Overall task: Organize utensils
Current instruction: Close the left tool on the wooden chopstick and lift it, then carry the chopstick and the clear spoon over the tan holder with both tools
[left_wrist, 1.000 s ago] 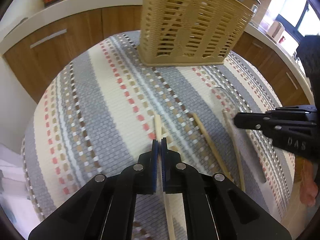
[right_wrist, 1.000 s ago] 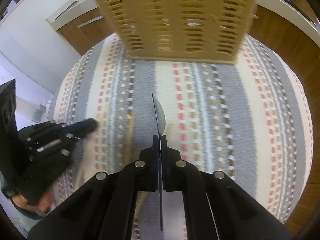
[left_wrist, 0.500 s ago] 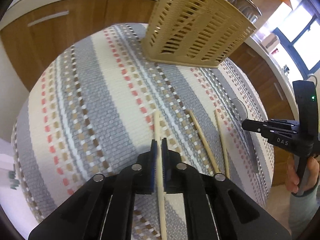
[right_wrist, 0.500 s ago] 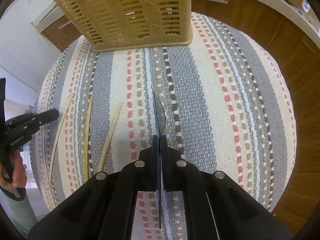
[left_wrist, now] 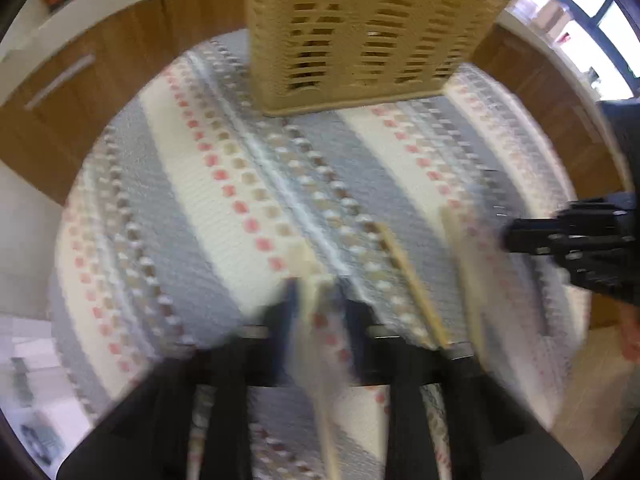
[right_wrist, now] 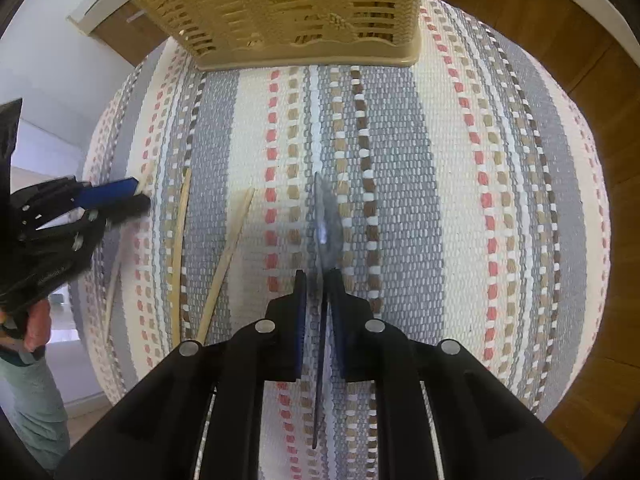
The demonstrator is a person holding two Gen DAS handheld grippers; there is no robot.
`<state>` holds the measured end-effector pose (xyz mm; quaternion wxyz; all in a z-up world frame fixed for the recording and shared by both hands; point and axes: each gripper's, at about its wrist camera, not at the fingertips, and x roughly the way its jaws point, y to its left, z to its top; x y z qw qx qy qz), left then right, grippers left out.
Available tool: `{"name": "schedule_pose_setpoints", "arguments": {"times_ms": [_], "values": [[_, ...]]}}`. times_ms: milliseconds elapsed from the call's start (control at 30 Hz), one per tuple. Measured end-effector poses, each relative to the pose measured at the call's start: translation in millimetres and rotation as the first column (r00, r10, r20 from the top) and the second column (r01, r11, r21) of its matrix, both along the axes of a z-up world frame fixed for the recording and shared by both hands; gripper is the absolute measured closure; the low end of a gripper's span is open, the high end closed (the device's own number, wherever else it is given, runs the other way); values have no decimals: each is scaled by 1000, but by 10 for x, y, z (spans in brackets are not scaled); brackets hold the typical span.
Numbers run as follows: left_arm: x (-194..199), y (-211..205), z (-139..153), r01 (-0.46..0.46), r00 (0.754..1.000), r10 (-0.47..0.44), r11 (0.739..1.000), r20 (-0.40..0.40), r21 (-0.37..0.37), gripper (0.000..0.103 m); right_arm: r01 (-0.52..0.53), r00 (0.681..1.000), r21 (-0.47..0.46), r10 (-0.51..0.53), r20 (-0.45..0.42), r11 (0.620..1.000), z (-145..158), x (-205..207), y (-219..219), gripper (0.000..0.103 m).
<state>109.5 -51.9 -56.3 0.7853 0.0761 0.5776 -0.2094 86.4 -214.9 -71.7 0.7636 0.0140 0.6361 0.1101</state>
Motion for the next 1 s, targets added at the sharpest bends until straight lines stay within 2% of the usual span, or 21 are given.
{"name": "schedule_pose_setpoints", "arguments": {"times_ms": [67, 167, 200, 267, 300, 400, 467, 567, 667, 833, 933, 1000], "values": [[2, 22, -5, -5, 1000, 5, 1000, 1, -29, 100, 1, 999, 11, -1, 37, 1000, 7, -34, -34, 101], [-81, 106, 34, -14, 999, 18, 991, 32, -132, 100, -23, 994, 75, 15, 110, 997, 62, -163, -62, 101], [-130, 133, 90, -22, 998, 33, 985, 59, -171, 100, -28, 991, 78, 18, 131, 997, 90, -192, -60, 101], [-220, 177, 229, -32, 990, 59, 979, 127, -202, 100, -41, 979, 106, 18, 203, 993, 237, -311, -85, 101], [-290, 209, 367, -34, 980, 78, 972, 185, -231, 100, -44, 973, 112, 17, 231, 993, 299, -356, -91, 101], [-429, 288, 690, -34, 949, 126, 952, 290, -304, 100, -53, 938, 119, 9, 346, 991, 565, -527, -99, 101], [-470, 299, 883, -32, 928, 158, 936, 336, -351, 100, -63, 902, 127, 2, 432, 990, 758, -625, -118, 101], [-535, 321, 1158, -42, 882, 221, 916, 416, -398, 100, -79, 838, 112, 5, 546, 991, 1002, -752, -91, 101], [-648, 344, 1399, -26, 819, 264, 905, 510, -425, 100, -98, 785, 101, 15, 619, 990, 1163, -814, -106, 101], [-679, 332, 1708, -20, 685, 345, 890, 642, -456, 100, -81, 662, 85, -10, 749, 993, 1468, -843, -211, 101], [-608, 385, 1882, -10, 654, 375, 872, 657, -489, 100, -76, 602, 134, -61, 796, 988, 1638, -761, -276, 101], [-506, 391, 1950, -3, 637, 397, 859, 661, -512, 100, -67, 578, 155, -88, 812, 986, 1696, -648, -283, 101]]}}
